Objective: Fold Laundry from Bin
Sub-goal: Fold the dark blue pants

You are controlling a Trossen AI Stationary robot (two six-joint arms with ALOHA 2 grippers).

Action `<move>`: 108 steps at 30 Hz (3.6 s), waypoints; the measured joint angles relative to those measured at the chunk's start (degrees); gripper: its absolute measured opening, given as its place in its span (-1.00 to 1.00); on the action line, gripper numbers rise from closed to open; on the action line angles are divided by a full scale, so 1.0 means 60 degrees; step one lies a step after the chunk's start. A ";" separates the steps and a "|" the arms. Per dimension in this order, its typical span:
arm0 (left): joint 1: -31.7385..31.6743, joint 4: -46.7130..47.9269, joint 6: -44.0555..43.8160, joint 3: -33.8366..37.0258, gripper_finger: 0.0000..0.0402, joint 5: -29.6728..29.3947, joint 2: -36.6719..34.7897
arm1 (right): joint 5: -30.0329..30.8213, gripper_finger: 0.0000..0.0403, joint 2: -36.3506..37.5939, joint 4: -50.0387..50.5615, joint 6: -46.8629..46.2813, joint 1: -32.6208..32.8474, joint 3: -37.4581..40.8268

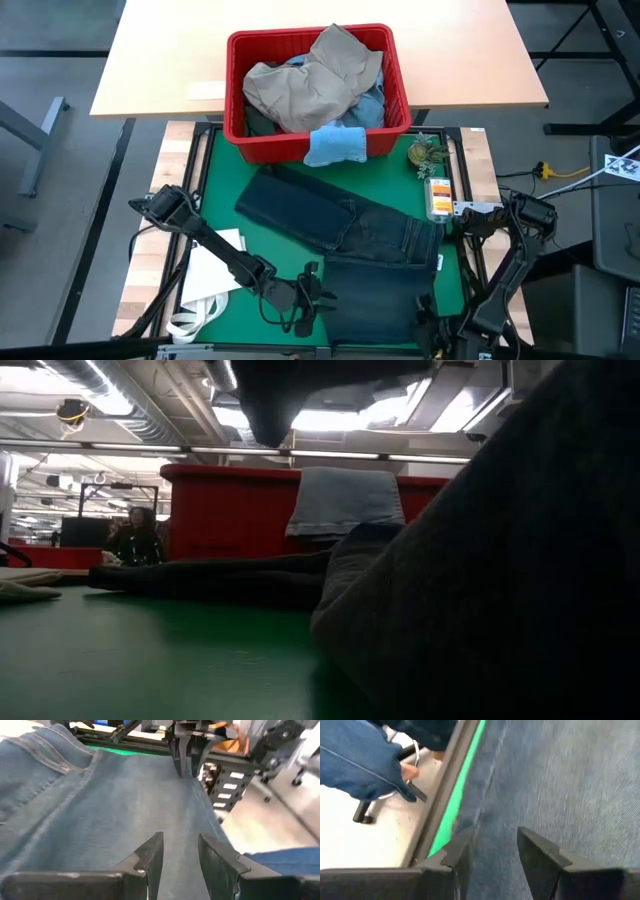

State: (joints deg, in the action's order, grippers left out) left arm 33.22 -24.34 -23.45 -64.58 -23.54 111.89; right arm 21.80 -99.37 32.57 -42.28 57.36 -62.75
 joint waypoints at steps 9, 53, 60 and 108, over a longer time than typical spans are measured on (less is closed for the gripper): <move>0.0327 -0.1489 -0.0320 0.0001 -0.41 0.0434 0.0859 | 0.0263 -0.23 -0.0019 0.0012 0.0393 0.0002 -0.0184; 0.0753 -0.1615 0.0744 0.0041 -0.42 0.1323 0.2087 | -0.0895 -0.23 -0.0364 0.0239 0.0727 0.0018 -0.0159; 0.0619 -0.1610 0.2412 0.0022 -0.42 0.0165 0.1115 | -0.0700 -0.23 0.0374 0.0633 0.1231 0.0007 -0.0162; -0.1786 0.2738 0.1923 0.0022 -0.42 -0.0278 -0.0126 | 0.0374 -0.23 0.1461 0.2786 -0.2433 0.0000 0.2788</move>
State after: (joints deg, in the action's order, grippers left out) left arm 22.50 -7.92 -11.92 -64.45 -25.21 111.13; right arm 24.05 -90.61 49.29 -56.88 57.36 -46.02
